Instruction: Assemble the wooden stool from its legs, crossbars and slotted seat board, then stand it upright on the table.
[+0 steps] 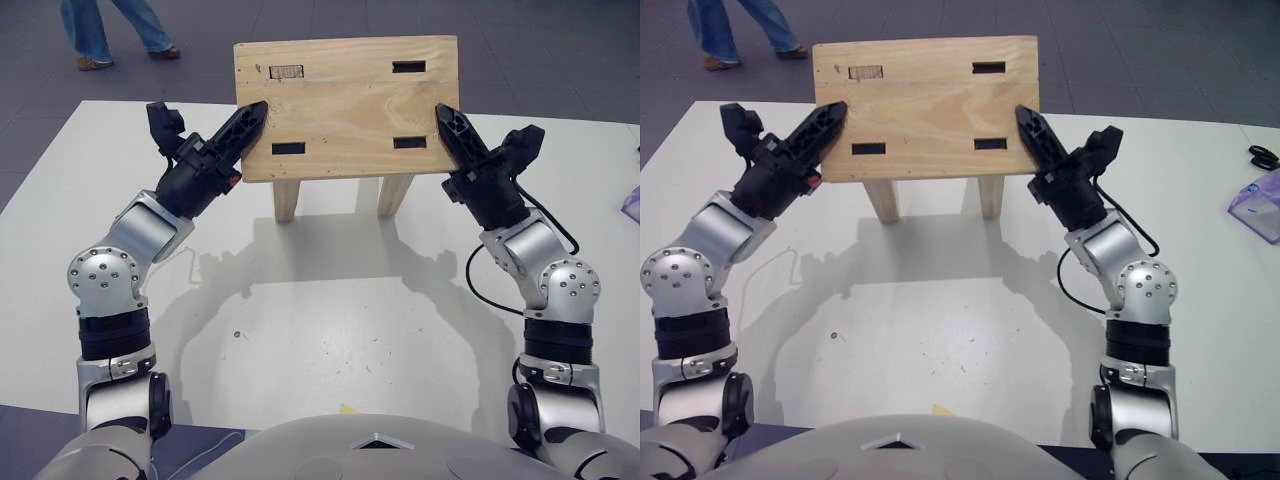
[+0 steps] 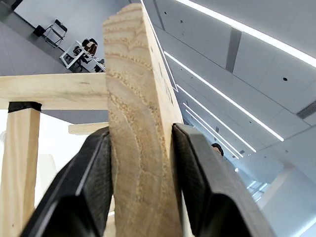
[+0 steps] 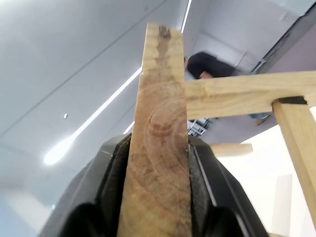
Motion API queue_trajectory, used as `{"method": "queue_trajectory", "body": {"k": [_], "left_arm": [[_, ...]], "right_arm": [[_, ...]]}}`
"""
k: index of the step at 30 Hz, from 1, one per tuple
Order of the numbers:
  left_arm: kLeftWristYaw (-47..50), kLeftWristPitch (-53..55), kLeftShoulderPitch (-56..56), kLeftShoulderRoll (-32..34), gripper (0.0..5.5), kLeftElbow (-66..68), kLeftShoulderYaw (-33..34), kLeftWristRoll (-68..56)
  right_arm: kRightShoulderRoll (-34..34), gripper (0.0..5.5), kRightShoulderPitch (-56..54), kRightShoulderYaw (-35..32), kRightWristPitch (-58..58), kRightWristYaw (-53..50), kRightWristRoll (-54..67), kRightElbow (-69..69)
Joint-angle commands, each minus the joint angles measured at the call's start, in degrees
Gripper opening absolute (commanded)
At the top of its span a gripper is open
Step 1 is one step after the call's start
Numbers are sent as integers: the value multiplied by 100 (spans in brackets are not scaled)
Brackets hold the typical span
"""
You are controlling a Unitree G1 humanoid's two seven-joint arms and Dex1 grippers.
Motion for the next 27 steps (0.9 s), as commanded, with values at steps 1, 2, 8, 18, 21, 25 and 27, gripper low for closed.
{"method": "queue_trajectory", "body": {"k": [1, 2, 8, 18, 21, 25, 27], "left_arm": [[2994, -982, -1391, -447, 168, 434, 605, -409], [3039, -1015, -1471, -476, 196, 609, 648, -369], [3121, -1250, -1706, -567, 292, 1157, 860, 264], [2520, -2718, -810, -112, 450, 903, 89, 4698], [2370, -2970, -685, -101, 502, 1083, -335, 5810], [1717, -3167, -740, -172, 540, 1071, -814, 6723], [1351, -3208, -899, -252, 540, 1097, -966, 6923]], "right_arm": [[816, 185, -779, -590, -1372, -2578, -153, -351], [847, 191, -764, -623, -1405, -2613, -199, -299], [931, 289, -555, -739, -1489, -2468, -887, -152], [666, 441, 318, 255, -2251, -1927, -5065, 160], [665, 489, 684, 595, -2581, -1842, -6191, 166], [581, 537, 804, 953, -3242, -1720, -7748, 436], [650, 537, 904, 930, -3554, -1853, -8311, 473]]}}
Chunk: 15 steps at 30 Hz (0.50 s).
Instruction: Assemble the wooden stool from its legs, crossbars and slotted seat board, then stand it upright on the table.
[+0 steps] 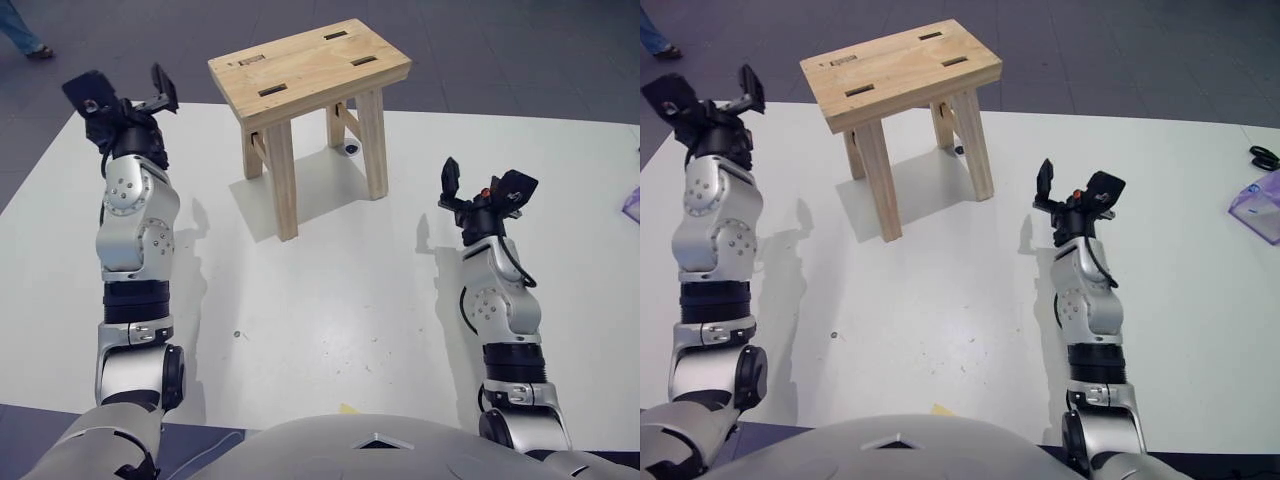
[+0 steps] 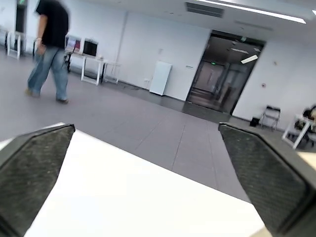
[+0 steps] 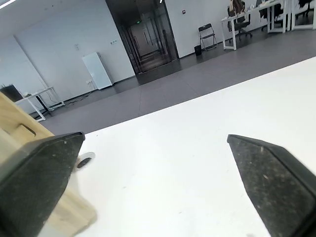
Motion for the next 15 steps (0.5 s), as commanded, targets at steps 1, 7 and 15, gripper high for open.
{"method": "queue_trajectory", "body": {"k": [1, 7, 15], "left_arm": [[-661, -56, -258, -143, 540, -24, -302, 438], [-1129, 155, -445, -225, 540, 149, -171, 596], [-1290, 325, -503, -346, 540, 133, 53, 812]], "right_arm": [[52, 537, 157, -16, -606, -148, -1015, 146], [425, 537, 179, -217, -1060, -362, -1569, 367], [685, 537, -197, -299, -1152, -266, -1803, 651]]}}
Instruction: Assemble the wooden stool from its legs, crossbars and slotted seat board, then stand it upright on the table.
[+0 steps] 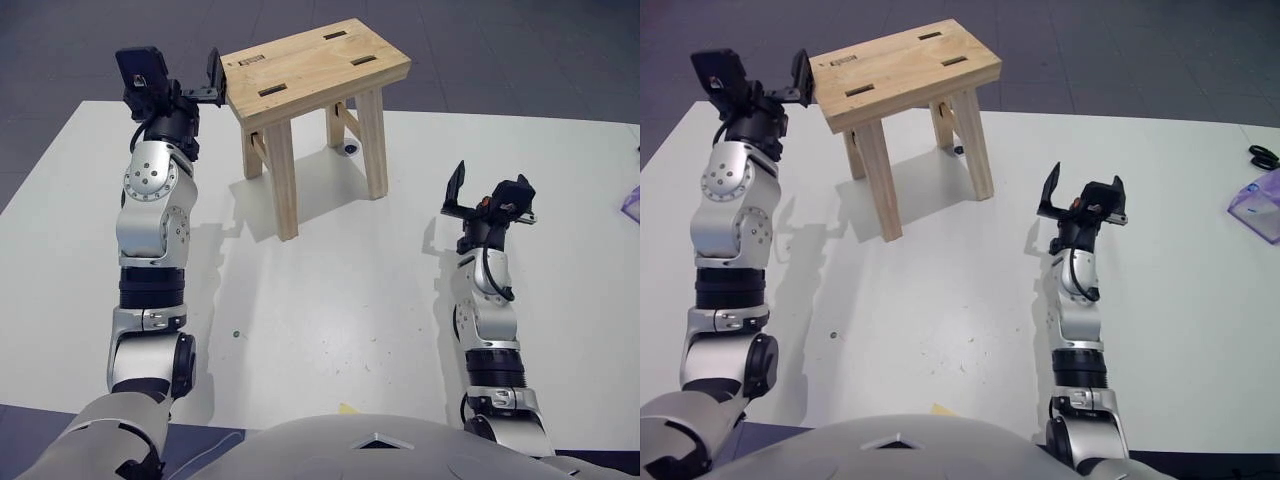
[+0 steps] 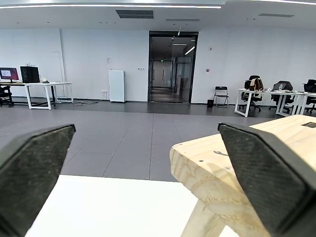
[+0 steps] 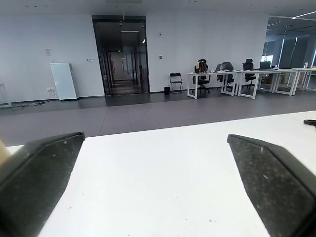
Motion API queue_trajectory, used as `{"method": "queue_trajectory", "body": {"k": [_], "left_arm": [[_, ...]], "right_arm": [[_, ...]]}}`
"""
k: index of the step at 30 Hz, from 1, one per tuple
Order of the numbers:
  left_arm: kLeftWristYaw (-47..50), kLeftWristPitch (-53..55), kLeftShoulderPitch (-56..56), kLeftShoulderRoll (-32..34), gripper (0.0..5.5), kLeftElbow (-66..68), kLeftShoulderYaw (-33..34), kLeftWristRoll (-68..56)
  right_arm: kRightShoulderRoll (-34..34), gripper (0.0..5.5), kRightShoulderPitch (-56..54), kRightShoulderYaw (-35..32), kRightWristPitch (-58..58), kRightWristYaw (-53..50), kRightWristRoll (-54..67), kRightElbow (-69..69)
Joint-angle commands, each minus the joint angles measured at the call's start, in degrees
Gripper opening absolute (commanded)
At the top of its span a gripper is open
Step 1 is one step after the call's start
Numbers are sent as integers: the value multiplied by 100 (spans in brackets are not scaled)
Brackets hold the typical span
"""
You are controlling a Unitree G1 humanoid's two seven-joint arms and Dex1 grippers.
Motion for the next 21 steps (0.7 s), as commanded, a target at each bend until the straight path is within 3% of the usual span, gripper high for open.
{"method": "queue_trajectory", "body": {"k": [1, 14, 17, 21], "left_arm": [[-11, 124, 12, -102, 540, -106, 135, 181], [-219, 339, -336, -633, 540, -445, 325, 42], [-506, 562, -1053, -539, 540, -749, 130, -3], [-1068, 851, -2811, -306, 540, -929, 67, -310]], "right_arm": [[59, 537, -301, -58, 10, 138, -95, 134], [-499, 537, -1050, -927, 69, 371, 2, 874], [-828, 537, -1328, -1093, 135, 582, 36, 1155], [-1270, 537, -1384, -1174, 392, 1019, 95, 1149]]}}
